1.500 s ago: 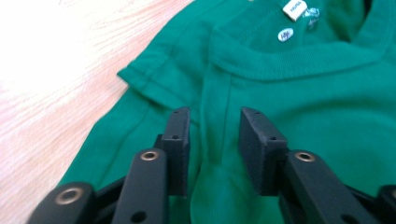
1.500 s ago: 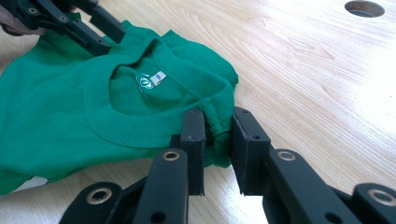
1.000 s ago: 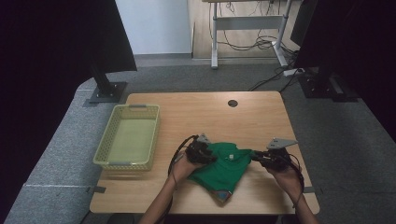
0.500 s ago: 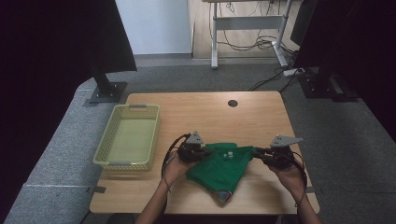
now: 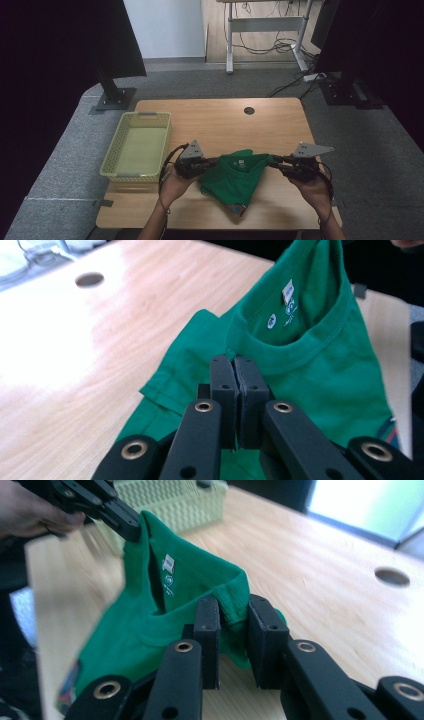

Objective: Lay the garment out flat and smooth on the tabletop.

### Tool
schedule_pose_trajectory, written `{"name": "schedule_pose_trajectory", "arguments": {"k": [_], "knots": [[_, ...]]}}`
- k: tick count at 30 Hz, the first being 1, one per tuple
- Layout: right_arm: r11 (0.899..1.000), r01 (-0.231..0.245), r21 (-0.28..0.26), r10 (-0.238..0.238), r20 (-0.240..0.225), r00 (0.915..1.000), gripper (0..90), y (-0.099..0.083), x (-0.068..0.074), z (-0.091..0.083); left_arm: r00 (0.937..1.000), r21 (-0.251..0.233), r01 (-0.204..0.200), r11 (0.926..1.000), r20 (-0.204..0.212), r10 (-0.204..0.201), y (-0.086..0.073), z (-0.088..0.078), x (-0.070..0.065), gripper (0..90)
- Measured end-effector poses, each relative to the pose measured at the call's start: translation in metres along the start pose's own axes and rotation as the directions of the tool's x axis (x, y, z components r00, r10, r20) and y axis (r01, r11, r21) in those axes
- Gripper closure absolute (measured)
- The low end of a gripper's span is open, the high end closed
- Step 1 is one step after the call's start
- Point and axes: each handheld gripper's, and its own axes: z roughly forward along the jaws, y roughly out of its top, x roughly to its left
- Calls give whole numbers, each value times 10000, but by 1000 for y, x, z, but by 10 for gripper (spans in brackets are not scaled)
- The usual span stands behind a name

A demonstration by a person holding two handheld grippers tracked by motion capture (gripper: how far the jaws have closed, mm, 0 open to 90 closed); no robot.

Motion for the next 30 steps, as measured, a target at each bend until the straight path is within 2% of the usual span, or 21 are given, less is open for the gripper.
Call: {"name": "schedule_pose_trajectory", "arguments": {"k": [1, 3, 5, 6, 7, 9, 10, 11, 12, 13, 14, 15, 16, 17, 19, 20, 21, 23, 24, 29, 30], "knots": [[10000, 0, 0, 0, 0, 10000, 762, 0, 0, 0, 9990, -830, -431, 9956, -187, 417, 28, -32, -11, 882], [9954, 735, -613, -714, 355, 9968, 769, 39, 12, -24, 9939, -1351, -941, 9864, -699, 852, 57, -50, -14, 886], [9924, 951, -786, -905, 598, 9941, 769, 53, 12, -27, 9939, -1351, -941, 9864, -699, 852, 57, -50, -14, 887], [9924, 951, -786, -905, 598, 9941, 771, 53, 12, -27, 9658, -1471, -1581, 9764, -2287, 1219, 105, -53, 3, 887], [9882, 1241, -901, -1085, 1612, 9809, 773, 96, -7, -23, 9506, -1121, -1532, 9818, -2883, 1154, 117, -45, 16, 887], [9902, 1170, -762, -995, 2027, 9742, 773, 107, -18, -15, 9506, -1121, -1532, 9818, -2883, 1154, 117, -45, 16, 869], [9902, 1170, -762, -995, 2027, 9742, 767, 107, -18, -15, 8886, 297, -602, 9977, -4538, 671, 120, -4, 62, 869], [9902, 1170, -762, -995, 2027, 9742, 767, 107, -18, -15, 8886, 297, -602, 9977, -4538, 671, 120, -4, 62, 618], [9979, -350, 548, 159, 3172, 9482, 541, 99, -80, 36, 9080, 481, 183, 9987, -4189, 35, 92, 13, 81, 599], [9979, -350, 548, 159, 3172, 9482, 541, 99, -80, 36, 9080, 481, 183, 9987, -4189, 35, 92, 13, 81, 588], [9965, -521, 654, 289, 3155, 9485, 532, 91, -84, 40, 9173, 542, 363, 9979, -3979, -118, 74, 18, 83, 588], [9965, -521, 654, 289, 3155, 9485, 532, 91, -84, 40, 9173, 542, 363, 9979, -3979, -118, 74, 18, 83, 569], [9947, -741, 714, 493, 3022, 9520, 508, 76, -88, 43, 9270, 672, 777, 9947, -3721, -473, 47, 26, 86, 569], [9893, -1181, 855, 908, 2725, 9578, 477, 52, -94, 47, 9309, 737, 995, 9923, -3591, -667, 36, 29, 88, 553], [9857, -1365, 988, 1055, 2696, 9572, 477, 41, -96, 48, 9309, 737, 995, 9923, -3591, -667, 36, 29, 88, 549], [9857, -1365, 988, 1055, 2696, 9572, 468, 41, -96, 48, 9403, 865, 1460, 9855, -3216, -1110, 10, 36, 87, 549], [9773, -1766, 1172, 1424, 2541, 9566, 434, 18, -98, 46, 9443, 911, 1476, 9848, -3092, -1130, 5, 38, 85, 527], [9760, -1809, 1215, 1469, 2464, 9580, 434, 14, -96, 44, 9443, 911, 1476, 9848, -3092, -1130, 5, 38, 85, 517], [9760, -1809, 1215, 1469, 2464, 9580, 427, 14, -96, 44, 9535, 991, 1537, 9831, -2761, -1212, -8, 44, 79, 517], [9739, -1856, 1304, 1530, 2269, 9618, 396, -1, -90, 39, 9581, 1224, 1644, 9788, -2558, -1289, -24, 54, 72, 481], [9701, -1903, 1509, 1549, 2190, 9634, 396, -13, -85, 38, 9581, 1224, 1644, 9788, -2558, -1289, -24, 54, 72, 481]]}}
